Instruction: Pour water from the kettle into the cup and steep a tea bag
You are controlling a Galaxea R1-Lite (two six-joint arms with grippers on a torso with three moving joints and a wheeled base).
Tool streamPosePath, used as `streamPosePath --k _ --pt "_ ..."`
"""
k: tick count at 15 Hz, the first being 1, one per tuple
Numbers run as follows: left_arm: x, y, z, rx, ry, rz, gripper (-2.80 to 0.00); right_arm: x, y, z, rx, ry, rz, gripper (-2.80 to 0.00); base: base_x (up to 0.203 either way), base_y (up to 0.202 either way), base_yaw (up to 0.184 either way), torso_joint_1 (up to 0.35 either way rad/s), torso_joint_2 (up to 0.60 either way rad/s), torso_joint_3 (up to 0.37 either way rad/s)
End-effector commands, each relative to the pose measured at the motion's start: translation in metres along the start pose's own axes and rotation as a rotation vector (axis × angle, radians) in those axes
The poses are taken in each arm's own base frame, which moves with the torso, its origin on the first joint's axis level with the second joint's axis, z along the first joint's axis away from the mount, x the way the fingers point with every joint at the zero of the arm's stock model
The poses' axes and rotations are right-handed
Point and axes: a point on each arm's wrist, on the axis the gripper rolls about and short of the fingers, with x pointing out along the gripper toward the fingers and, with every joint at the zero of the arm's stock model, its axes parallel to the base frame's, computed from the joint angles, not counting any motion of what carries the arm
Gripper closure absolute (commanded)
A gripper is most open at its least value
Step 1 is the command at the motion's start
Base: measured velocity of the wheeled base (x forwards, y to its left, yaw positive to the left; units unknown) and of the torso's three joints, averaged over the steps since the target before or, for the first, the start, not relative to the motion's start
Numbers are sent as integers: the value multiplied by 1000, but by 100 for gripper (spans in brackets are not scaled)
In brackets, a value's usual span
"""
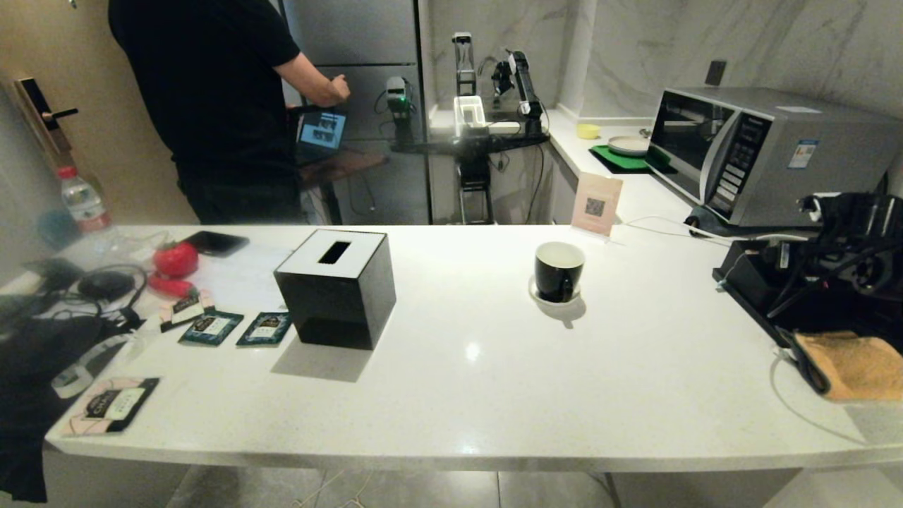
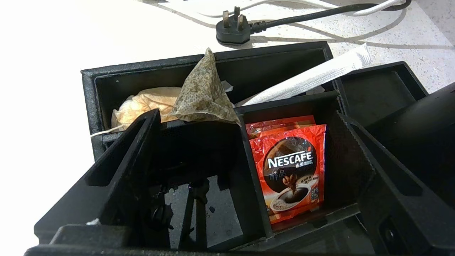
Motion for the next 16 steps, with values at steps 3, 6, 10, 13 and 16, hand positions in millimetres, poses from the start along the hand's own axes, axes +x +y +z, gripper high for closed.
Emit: streamPosePath --k 3,6,10,13,16 --pt "0 0 0 0 -1 0 0 1 0 -1 -2 3 -2 0 0 0 0 0 0 0" --pt "0 0 0 0 -1 0 0 1 0 -2 -2 3 0 0 0 0 0 0 0 0" --pt "0 0 0 0 -1 0 0 0 0 -1 -2 3 0 0 0 0 0 0 0 0" --pt "0 0 0 0 -1 0 0 -1 0 0 -2 0 -1 0 0 0 0 0 0 0" --pt "0 0 0 0 -1 0 0 -4 -1 4 -2 -8 -2 0 0 0 0 0 0 0"
